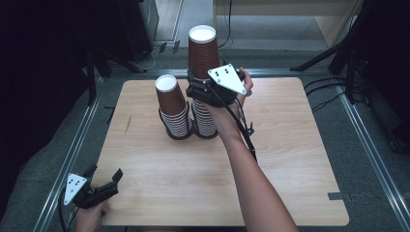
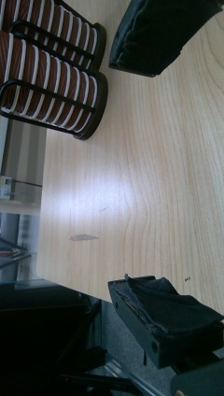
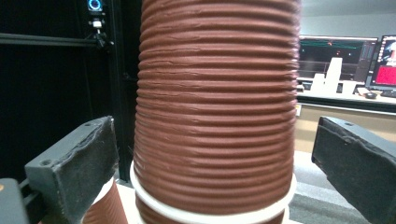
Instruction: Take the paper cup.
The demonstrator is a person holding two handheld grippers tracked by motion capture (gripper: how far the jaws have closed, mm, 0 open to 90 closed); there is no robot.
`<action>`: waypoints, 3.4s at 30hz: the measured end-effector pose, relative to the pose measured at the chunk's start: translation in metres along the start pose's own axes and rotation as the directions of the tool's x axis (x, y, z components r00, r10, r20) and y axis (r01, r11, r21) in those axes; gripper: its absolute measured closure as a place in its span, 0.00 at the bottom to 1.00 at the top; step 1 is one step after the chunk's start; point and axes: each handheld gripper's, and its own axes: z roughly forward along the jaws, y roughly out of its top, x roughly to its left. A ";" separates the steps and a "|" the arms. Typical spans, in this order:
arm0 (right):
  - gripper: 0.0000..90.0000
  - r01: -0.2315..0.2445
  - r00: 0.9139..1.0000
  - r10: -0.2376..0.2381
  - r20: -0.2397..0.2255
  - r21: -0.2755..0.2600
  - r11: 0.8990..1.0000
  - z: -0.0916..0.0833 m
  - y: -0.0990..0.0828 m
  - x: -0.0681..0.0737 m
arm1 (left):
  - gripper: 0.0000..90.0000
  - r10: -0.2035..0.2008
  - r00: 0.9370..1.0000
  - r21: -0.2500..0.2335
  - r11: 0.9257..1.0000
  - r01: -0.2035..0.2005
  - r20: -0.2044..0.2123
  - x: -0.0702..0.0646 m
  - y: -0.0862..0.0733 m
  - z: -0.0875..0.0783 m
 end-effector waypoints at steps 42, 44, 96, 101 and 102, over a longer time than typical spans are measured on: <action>0.15 0.024 0.998 -0.021 0.051 -0.075 0.997 0.014 0.036 0.006 | 0.00 -0.007 1.000 -0.001 1.000 0.008 0.016 0.001 0.000 0.000; 0.15 0.028 0.998 -0.024 0.052 -0.081 0.996 0.013 0.039 0.006 | 0.00 -0.009 1.000 -0.002 1.000 0.009 0.016 0.001 0.000 0.000; 0.15 0.056 0.997 -0.046 0.065 -0.157 0.986 -0.014 0.094 -0.012 | 0.00 0.000 1.000 0.002 1.000 0.000 0.012 0.000 0.000 0.000; 0.15 0.058 0.996 -0.047 0.071 -0.163 0.985 -0.018 0.097 -0.016 | 0.00 0.003 1.000 0.005 1.000 -0.003 0.010 0.000 0.000 0.000; 0.15 0.059 0.996 -0.048 0.074 -0.164 0.985 -0.019 0.097 -0.016 | 0.00 0.003 1.000 0.004 1.000 -0.003 0.010 0.000 0.000 0.001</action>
